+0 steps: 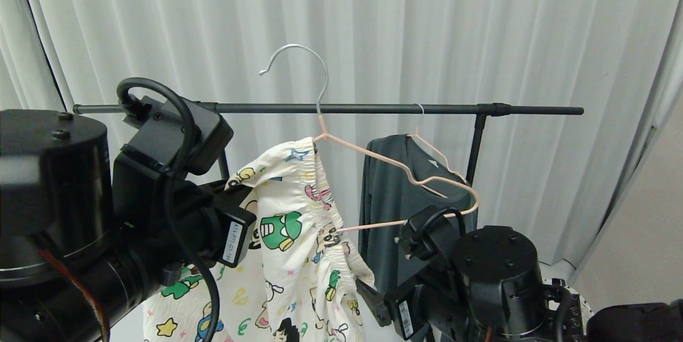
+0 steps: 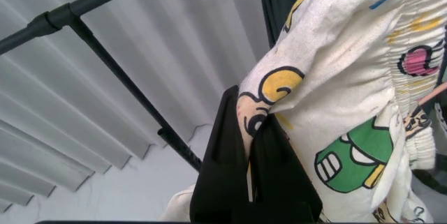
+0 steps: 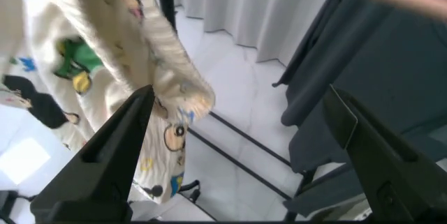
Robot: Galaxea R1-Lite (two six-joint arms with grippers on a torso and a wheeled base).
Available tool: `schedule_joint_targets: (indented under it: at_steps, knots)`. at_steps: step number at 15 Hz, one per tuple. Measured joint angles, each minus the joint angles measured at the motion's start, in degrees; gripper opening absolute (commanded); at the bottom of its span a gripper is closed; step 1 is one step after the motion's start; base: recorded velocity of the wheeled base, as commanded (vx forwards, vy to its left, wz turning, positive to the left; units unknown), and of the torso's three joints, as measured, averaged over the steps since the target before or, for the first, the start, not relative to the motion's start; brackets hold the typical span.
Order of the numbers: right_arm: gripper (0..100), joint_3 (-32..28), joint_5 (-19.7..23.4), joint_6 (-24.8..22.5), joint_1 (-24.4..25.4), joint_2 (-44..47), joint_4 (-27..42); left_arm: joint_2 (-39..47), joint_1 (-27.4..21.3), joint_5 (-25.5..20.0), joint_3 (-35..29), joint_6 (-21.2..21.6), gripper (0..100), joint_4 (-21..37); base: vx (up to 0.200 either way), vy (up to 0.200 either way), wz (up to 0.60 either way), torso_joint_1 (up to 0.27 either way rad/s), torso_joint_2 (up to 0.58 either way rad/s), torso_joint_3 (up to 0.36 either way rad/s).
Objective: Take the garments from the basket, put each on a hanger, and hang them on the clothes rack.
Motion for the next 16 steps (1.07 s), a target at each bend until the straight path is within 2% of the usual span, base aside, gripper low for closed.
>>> schedule_joint_targets:
  at_steps: [5,16]
  knots:
    - [100,-0.41,-2.52,-0.02,-0.11,2.26,0.07,-0.13,-1.93,-0.17,-0.43,-3.19,0,-1.69,0.0,0.0,0.0,0.0,0.0,0.0]
    - [100,-0.56,-3.61,0.02,-0.9,0.05,-0.5,0.11,-2.95,-0.11,-0.16,-3.32,0,-1.85,0.0,0.0,0.0,0.0,0.0,0.0]
